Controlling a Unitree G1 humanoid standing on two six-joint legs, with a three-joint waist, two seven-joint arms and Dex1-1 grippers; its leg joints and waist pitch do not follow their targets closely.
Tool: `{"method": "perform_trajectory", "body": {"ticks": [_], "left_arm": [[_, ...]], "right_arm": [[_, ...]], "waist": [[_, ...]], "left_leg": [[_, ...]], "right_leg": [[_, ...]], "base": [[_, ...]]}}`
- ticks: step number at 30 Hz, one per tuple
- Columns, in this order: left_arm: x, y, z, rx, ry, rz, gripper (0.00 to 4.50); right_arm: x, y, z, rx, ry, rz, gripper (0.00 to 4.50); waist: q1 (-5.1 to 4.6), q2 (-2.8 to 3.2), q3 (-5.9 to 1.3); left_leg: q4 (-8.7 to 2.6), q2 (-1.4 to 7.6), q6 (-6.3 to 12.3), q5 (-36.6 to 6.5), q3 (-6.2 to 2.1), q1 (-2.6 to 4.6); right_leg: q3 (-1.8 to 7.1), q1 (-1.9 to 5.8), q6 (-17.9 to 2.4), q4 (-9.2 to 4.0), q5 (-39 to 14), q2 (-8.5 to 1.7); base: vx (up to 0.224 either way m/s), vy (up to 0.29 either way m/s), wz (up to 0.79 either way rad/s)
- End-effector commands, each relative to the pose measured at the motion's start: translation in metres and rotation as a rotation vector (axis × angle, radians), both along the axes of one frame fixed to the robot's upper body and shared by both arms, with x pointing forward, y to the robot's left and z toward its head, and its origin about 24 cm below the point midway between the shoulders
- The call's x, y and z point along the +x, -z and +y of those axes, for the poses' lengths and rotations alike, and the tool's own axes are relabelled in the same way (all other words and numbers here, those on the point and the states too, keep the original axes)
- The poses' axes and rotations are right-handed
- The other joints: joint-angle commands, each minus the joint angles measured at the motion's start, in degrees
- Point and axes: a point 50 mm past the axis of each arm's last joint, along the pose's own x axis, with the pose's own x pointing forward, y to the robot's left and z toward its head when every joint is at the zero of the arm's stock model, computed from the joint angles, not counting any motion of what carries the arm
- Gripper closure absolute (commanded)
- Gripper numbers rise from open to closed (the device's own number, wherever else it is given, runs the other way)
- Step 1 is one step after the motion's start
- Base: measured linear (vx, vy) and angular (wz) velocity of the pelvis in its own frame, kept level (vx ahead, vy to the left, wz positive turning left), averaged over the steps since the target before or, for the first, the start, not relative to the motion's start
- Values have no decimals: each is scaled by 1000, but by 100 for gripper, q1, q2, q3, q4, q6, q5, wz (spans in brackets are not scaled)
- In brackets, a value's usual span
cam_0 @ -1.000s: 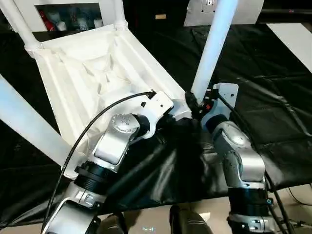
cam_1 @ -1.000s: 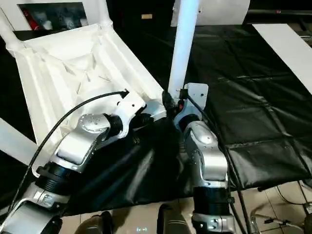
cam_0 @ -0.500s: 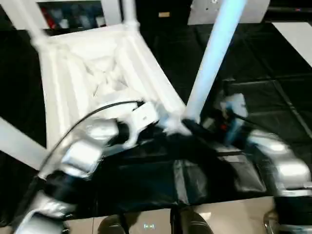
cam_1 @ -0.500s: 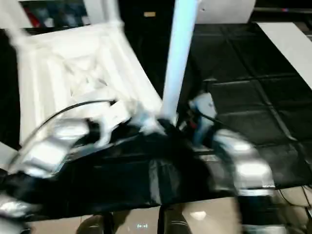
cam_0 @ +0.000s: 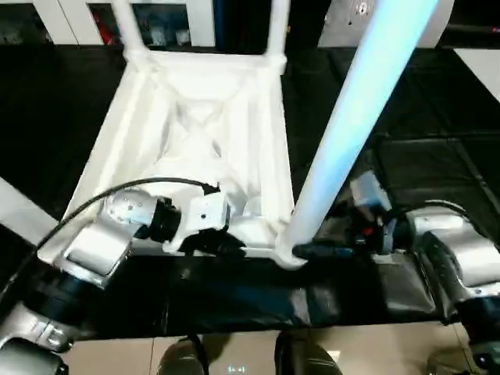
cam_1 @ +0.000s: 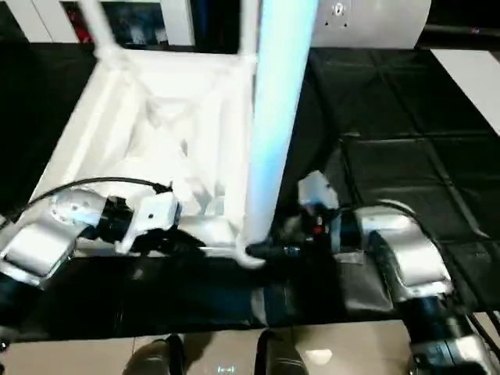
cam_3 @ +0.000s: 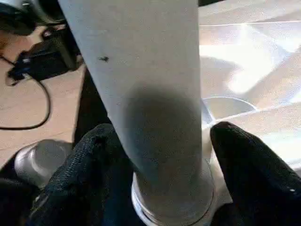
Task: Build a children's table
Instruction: Rotate leg to tighten
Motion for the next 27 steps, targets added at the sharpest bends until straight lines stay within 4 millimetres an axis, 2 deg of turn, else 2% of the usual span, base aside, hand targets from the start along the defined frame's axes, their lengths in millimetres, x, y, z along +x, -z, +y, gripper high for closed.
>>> {"method": "perform_trajectory", "body": {"ticks": [1,3,4,8,10,18,20,21,22,23,24,25,26,27], "left_arm": [[-6,3,-7,42,118,26,450],[-4,3,-7,46,120,22,450],[-4,3,-7,46,120,22,450],[-4,3,-7,46,123,21,450],[-3,4,-6,45,119,20,450],[-2,5,-6,11,63,28,450],[-1,3,-9,-19,12,36,450],[-1,2,-14,-50,-54,37,450],[-1,2,-14,-50,-54,37,450],[-1,2,-17,-64,-88,36,450],[-2,2,-23,-82,-130,31,450],[-2,2,-24,-85,-137,30,450],[-3,2,-27,-90,-149,30,450],[-2,2,-33,-107,-191,28,450]], "right_arm": [[0,0,-2,-12,-63,22,143],[0,0,-1,-13,-82,28,147],[0,0,-1,-13,-82,28,178],[-1,1,-1,-17,-100,29,190],[-1,2,0,-17,-121,38,228],[-8,6,5,14,-128,84,247],[-9,7,9,45,-79,96,248],[-9,9,16,83,16,109,248],[-9,9,16,83,16,109,248],[-7,11,20,90,75,105,248],[-2,14,28,91,185,88,248],[-1,14,30,90,213,83,248],[0,15,33,92,245,80,248],[3,15,40,114,322,87,248]], "waist": [[-32,-56,-467],[-23,-55,-470],[-21,-53,-481],[-18,-66,-498],[-22,-65,-496],[-17,-67,-482],[-4,-61,-486],[-21,-64,-476],[-2,-63,-470],[-24,-72,-448],[-49,-77,-438],[-83,-96,-407],[-102,-97,-404],[-168,-89,-395]], "left_leg": [[-315,144,531,-902,-28,134],[-310,147,497,-886,-32,132],[-307,148,496,-861,-33,131],[-292,140,547,-739,-31,118],[-288,138,570,-726,-29,114],[-289,139,594,-701,-23,119],[-293,148,573,-701,-28,122],[-301,151,560,-711,-25,117],[-302,149,533,-731,-36,113],[-309,139,511,-835,-35,105],[-319,128,412,-945,-49,95],[-335,114,290,-1118,-60,88],[-345,108,214,-1181,-81,70],[-364,97,91,-1339,-107,75]], "right_leg": [[247,335,-1473,-333,-1336,-304],[249,332,-1437,-331,-1376,-304],[249,339,-1445,-321,-1337,-308],[246,347,-1489,-295,-1158,-301],[244,346,-1502,-293,-1140,-296],[246,339,-1513,-289,-1120,-288],[249,340,-1511,-286,-1106,-294],[252,330,-1517,-287,-1137,-293],[248,331,-1491,-302,-1198,-294],[246,322,-1456,-327,-1366,-289],[242,325,-1362,-352,-1670,-299],[234,304,-1192,-406,-2128,-297],[226,324,-1097,-407,-2357,-311],[217,302,-912,-454,-2742,-315]], "base": [[0,0,0],[0,0,0],[0,0,0],[0,0,0],[0,0,0],[0,0,0],[0,0,0],[0,0,0],[0,0,0],[0,0,0],[0,0,0],[0,0,0],[0,0,0],[0,0,0]]}}
